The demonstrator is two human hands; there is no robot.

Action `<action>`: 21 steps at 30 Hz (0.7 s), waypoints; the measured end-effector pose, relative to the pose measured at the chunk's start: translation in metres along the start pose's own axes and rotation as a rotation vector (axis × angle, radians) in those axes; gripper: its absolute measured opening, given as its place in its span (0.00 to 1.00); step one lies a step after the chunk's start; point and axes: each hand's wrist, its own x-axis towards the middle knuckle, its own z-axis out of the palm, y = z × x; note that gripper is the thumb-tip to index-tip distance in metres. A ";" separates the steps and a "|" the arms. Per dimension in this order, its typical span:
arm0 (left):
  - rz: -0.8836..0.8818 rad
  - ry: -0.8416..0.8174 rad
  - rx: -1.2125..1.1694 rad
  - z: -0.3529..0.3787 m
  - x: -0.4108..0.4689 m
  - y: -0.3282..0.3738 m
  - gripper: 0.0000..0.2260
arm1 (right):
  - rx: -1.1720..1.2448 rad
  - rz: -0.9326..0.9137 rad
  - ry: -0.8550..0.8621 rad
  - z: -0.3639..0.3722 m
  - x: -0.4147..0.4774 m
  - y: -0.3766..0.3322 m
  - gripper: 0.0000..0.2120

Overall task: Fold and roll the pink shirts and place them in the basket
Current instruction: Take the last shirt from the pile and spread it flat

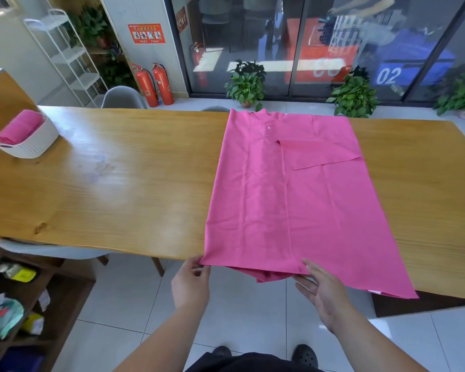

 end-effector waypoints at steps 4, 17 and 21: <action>0.059 -0.016 0.080 -0.002 0.004 0.004 0.05 | 0.001 0.004 0.007 0.000 0.003 0.000 0.12; 0.078 0.140 0.298 -0.005 0.033 0.020 0.11 | -0.028 -0.046 0.046 -0.002 0.006 -0.004 0.13; 0.134 0.272 0.075 -0.014 0.045 0.048 0.06 | 0.001 -0.101 0.070 0.001 0.008 -0.003 0.13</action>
